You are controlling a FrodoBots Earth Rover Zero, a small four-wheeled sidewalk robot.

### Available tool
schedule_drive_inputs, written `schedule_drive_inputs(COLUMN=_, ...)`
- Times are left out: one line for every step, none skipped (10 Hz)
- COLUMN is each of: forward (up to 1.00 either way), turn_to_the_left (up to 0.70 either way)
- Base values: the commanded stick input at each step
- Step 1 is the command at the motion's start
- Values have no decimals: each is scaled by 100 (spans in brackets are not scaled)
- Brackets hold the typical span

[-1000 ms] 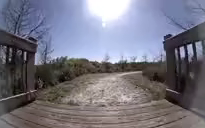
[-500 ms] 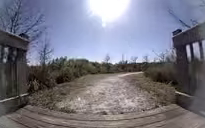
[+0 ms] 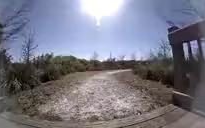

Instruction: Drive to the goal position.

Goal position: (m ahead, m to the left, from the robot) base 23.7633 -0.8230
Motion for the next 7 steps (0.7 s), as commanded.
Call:
schedule_drive_inputs(forward=0, turn_to_the_left=0)
schedule_drive_inputs(forward=0, turn_to_the_left=0)
schedule_drive_inputs(forward=0, turn_to_the_left=0)
schedule_drive_inputs(forward=0, turn_to_the_left=0)
schedule_drive_inputs(forward=0, turn_to_the_left=0)
schedule_drive_inputs(forward=2, turn_to_the_left=0)
schedule_drive_inputs(forward=44, turn_to_the_left=0)
